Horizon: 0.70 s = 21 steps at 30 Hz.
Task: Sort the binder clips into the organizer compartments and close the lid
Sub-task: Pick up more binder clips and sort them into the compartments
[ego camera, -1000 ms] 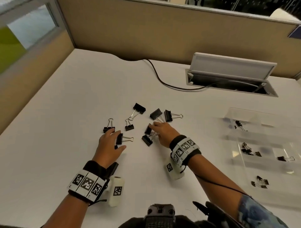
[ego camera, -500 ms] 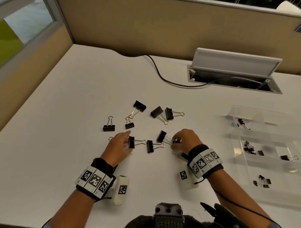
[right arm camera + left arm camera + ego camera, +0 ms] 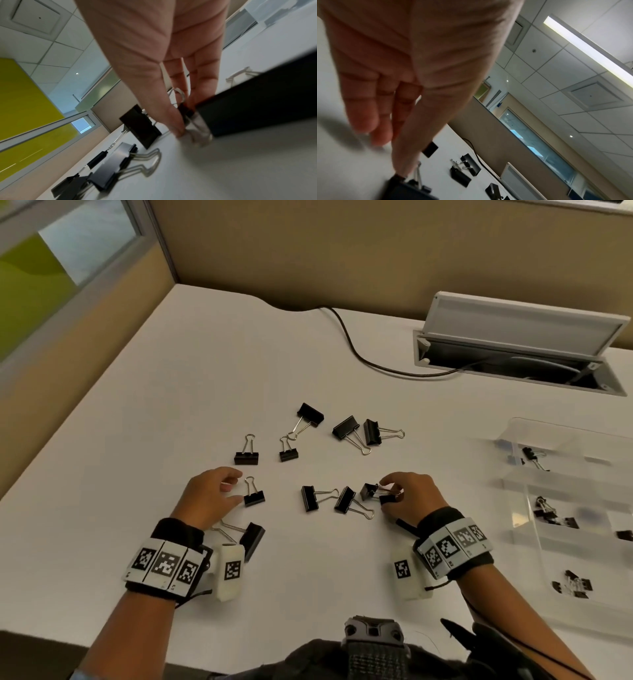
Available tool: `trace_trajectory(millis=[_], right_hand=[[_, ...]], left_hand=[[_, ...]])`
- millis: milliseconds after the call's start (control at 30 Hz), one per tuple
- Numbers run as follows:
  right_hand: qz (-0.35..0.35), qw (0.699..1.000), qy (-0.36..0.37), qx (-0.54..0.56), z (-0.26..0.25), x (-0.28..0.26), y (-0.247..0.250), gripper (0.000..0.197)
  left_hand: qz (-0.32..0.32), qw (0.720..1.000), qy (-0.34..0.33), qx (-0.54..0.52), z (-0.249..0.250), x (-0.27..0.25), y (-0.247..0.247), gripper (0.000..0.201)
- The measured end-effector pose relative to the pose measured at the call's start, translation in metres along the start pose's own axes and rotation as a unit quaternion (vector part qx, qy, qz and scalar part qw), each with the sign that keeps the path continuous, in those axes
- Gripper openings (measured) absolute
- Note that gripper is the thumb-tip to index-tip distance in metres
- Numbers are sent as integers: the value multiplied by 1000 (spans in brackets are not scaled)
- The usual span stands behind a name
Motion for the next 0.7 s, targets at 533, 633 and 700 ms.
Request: trace_trajectory(millis=[533,633,700], right_hand=[[117,987,27,107,14,-24,36,18],[138,964,48,221,14,-36,41,9],[138,939,63,308,11,-42,42,7]], left_hand=[[-13,1000,-23,-15,21,4,-19,33],[-8,995,-55,-82,38,-3,-16,34],[-15,987,-95,-132,54,-10,-18,35]])
Point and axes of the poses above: each hand's wrist, its own x-axis towards the middle knuckle, its own y-axis out of the back of the hand, z = x × y, the point moved 3 cm from there along x, towards the middle knuckle, and after that the axes turned 6 degrees about -z, right-handed, at the moved point
